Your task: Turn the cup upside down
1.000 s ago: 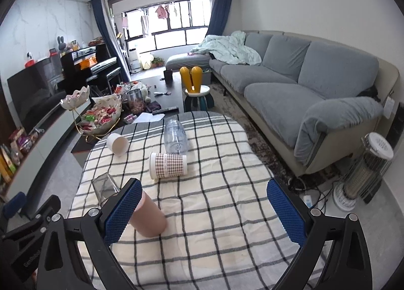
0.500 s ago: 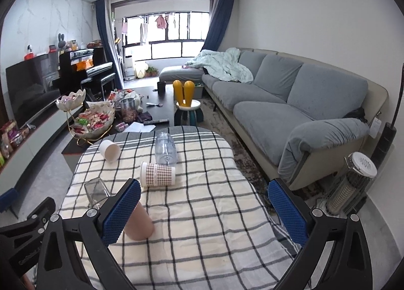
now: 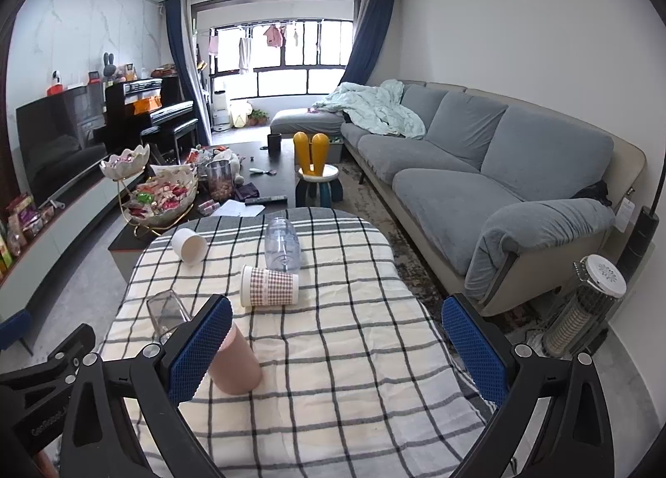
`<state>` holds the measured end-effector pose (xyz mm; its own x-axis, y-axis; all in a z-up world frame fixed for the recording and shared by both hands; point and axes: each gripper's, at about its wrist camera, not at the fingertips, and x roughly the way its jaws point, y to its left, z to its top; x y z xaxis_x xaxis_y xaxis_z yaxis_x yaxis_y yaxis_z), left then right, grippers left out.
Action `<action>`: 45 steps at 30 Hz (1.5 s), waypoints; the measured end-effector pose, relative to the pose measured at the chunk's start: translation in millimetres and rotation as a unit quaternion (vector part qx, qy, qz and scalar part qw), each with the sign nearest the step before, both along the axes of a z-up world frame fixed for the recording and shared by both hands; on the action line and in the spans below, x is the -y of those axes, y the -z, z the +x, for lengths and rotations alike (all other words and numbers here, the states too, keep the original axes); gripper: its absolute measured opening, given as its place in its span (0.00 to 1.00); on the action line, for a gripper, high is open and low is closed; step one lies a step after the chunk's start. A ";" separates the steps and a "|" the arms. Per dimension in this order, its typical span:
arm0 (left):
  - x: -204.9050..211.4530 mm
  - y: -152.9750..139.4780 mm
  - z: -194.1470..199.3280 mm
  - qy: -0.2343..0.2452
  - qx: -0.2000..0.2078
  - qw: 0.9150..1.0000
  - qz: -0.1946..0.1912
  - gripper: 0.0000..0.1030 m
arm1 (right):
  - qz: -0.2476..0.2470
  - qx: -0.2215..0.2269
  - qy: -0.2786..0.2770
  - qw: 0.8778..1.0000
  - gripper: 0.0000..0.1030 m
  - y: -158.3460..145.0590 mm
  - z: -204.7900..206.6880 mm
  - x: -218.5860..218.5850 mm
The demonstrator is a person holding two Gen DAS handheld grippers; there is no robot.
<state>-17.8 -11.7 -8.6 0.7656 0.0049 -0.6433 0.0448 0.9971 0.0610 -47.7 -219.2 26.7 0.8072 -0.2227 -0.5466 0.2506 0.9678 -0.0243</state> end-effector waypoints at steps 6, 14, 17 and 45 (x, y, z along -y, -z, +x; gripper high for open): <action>-1.5 -0.5 0.6 -0.001 0.000 1.000 0.000 0.90 | 0.001 0.003 -0.006 1.000 0.99 -1.0 -0.7 -4.3; -2.2 -0.5 0.7 -0.001 -0.001 1.000 -0.002 0.90 | 0.009 0.001 -0.019 1.000 0.99 -1.2 0.5 -7.9; -2.7 -0.7 0.5 -0.001 0.000 1.000 0.000 0.90 | 0.012 -0.001 -0.024 1.000 0.99 -0.6 1.2 -9.8; -8.3 1.7 -2.6 -0.001 -0.003 1.000 -0.006 1.00 | 0.018 -0.006 -0.029 0.999 0.99 -0.6 2.2 -7.6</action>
